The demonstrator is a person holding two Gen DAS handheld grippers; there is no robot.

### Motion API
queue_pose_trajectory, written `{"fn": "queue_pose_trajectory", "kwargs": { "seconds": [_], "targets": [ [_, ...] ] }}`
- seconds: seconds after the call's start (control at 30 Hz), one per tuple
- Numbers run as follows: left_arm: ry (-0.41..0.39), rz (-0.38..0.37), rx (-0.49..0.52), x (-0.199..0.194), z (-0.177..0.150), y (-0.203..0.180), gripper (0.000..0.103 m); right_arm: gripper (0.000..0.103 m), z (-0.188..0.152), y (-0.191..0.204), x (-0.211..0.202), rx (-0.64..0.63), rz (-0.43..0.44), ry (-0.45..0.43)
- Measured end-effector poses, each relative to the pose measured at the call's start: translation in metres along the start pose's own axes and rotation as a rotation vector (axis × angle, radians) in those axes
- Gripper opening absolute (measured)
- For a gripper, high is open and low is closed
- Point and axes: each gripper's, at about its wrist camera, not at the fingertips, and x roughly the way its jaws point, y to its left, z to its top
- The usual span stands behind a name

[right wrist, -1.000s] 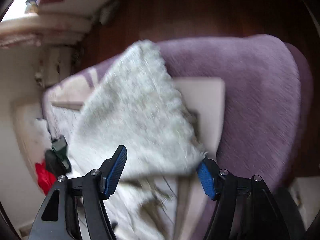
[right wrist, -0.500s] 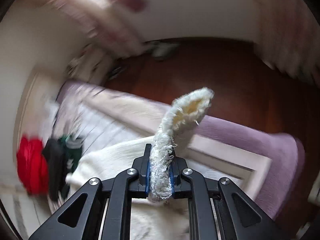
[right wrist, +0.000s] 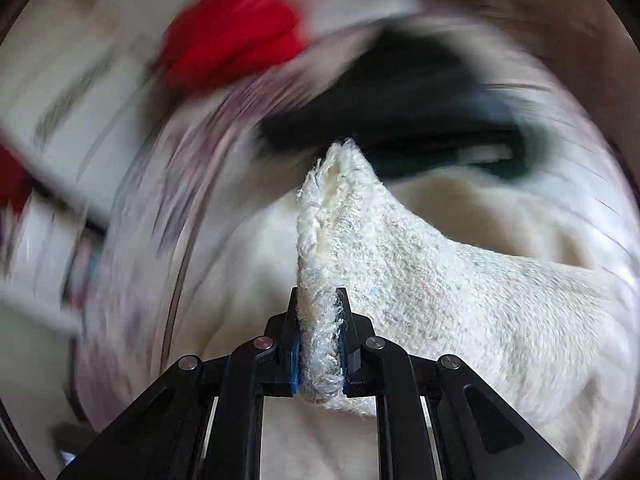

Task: Fold large clothes
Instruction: 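Fold the gripped sleeve across the jacket front with the right tool, then release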

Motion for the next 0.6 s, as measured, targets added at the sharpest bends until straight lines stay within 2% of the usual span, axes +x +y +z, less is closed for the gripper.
{"fn": "queue_pose_trajectory", "kwargs": {
  "seconds": [0.1, 0.13, 0.17, 0.23, 0.27, 0.3, 0.37, 0.43, 0.5, 0.6],
  "targets": [
    [0.018, 0.002, -0.04, 0.014, 0.002, 0.028, 0.103, 0.014, -0.028, 0.087, 0.075, -0.218, 0.01, 0.161],
    [0.021, -0.001, -0.044, 0.016, 0.003, 0.028, 0.103, 0.015, -0.041, 0.1, 0.092, -0.251, 0.019, 0.227],
    [0.021, -0.005, -0.049, 0.017, 0.004, 0.032, 0.103, 0.024, -0.053, 0.111, 0.114, -0.268, 0.038, 0.319],
    [0.018, -0.028, -0.057, 0.017, 0.007, 0.037, 0.103, 0.046, -0.061, 0.102, 0.131, -0.226, 0.096, 0.41],
    [0.017, -0.035, -0.058, 0.016, 0.01, 0.038, 0.103, 0.059, -0.062, 0.093, 0.13, -0.186, 0.123, 0.431],
    [0.013, -0.048, -0.06, 0.013, 0.013, 0.038, 0.103, 0.068, -0.063, 0.082, 0.119, -0.142, 0.133, 0.431],
    [0.001, -0.072, -0.058, 0.002, 0.015, 0.032, 0.103, 0.068, -0.058, 0.045, 0.081, -0.046, 0.122, 0.364],
    [-0.013, -0.092, -0.051, -0.012, 0.017, 0.019, 0.103, 0.068, -0.055, -0.003, 0.042, 0.07, 0.042, 0.295],
    [-0.024, -0.115, -0.038, -0.024, 0.02, 0.003, 0.103, 0.068, -0.059, -0.057, 0.012, 0.158, -0.125, 0.255],
    [-0.043, -0.142, -0.004, -0.038, 0.026, -0.03, 0.103, 0.069, -0.088, -0.14, -0.009, 0.214, -0.425, 0.316]
  ]
}}
